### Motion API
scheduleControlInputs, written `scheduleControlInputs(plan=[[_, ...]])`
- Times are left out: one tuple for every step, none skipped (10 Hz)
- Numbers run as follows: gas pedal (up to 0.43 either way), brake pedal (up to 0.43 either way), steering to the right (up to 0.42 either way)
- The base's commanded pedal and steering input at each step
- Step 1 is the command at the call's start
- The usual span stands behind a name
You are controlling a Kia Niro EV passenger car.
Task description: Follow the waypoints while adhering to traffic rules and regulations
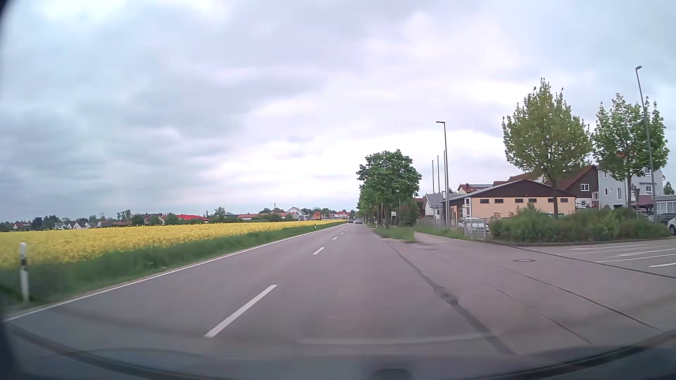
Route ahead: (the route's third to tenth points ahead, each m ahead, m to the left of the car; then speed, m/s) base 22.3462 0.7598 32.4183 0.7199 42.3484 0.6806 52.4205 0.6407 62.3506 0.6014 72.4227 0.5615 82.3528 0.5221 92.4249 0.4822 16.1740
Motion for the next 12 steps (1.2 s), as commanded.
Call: scheduleControlInputs(plan=[[0.177,0.000,-0.002],[0.177,0.000,-0.002],[0.177,0.000,-0.002],[0.169,0.000,-0.002],[0.169,0.000,-0.002],[0.169,0.000,-0.002],[0.169,0.000,-0.002],[0.169,0.000,-0.002],[0.157,0.000,-0.002],[0.157,0.000,-0.002],[0.157,0.000,-0.002],[0.157,0.000,-0.002]])
